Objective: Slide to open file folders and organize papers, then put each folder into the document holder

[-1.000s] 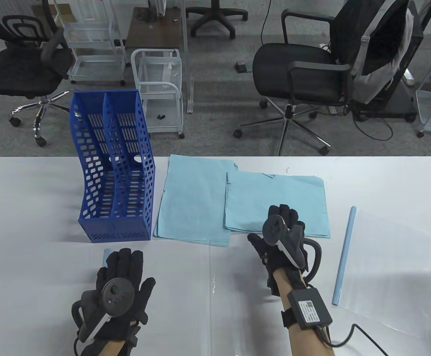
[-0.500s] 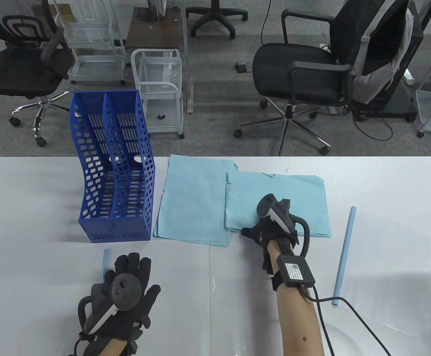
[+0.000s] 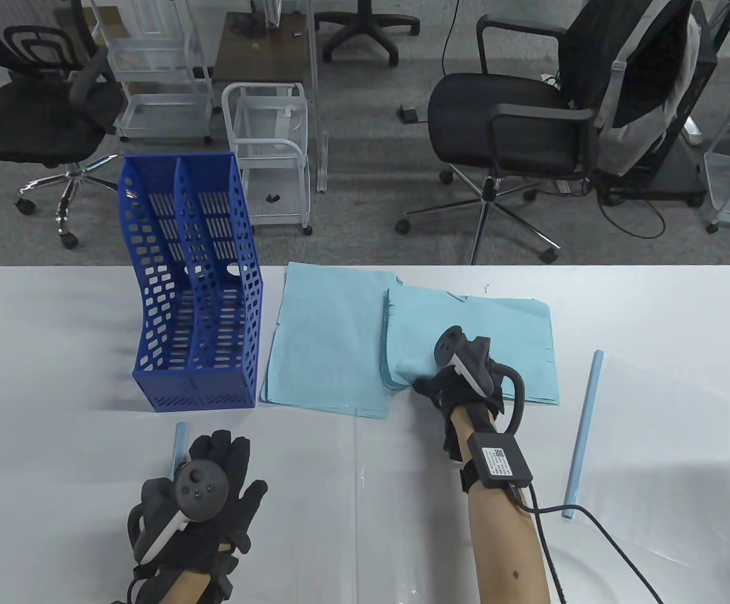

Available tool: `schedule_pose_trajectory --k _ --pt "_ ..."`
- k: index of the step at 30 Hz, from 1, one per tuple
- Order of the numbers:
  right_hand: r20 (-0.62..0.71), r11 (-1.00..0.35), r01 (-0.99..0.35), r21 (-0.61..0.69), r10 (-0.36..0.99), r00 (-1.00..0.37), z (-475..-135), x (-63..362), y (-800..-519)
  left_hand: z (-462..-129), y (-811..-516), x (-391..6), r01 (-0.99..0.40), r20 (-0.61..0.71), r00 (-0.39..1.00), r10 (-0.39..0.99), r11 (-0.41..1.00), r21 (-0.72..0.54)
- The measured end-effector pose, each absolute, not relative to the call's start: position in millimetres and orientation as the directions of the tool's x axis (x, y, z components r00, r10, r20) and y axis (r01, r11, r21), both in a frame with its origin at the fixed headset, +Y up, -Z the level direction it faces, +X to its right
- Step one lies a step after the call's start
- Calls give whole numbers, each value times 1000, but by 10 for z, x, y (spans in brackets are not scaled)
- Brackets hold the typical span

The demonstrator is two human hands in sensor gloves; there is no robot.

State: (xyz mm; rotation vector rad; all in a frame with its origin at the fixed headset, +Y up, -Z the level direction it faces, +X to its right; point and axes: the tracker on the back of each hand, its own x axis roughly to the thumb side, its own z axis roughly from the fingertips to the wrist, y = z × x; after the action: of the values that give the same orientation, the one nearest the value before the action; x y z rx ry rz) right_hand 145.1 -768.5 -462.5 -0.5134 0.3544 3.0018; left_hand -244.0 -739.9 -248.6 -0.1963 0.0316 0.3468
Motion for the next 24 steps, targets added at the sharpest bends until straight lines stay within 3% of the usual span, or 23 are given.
schedule_pose_trajectory --k 14,24 --pt "-339 -979 -50 197 -20 -940 -4633 1460 -7643 -2493 -7407 -2438 -365 -58 931 361 908 -208" --pt "-336 -973 -110 204 36 -941 -4643 1507 -7623 -2497 -7406 -2446 -381 -55 924 379 898 -219"
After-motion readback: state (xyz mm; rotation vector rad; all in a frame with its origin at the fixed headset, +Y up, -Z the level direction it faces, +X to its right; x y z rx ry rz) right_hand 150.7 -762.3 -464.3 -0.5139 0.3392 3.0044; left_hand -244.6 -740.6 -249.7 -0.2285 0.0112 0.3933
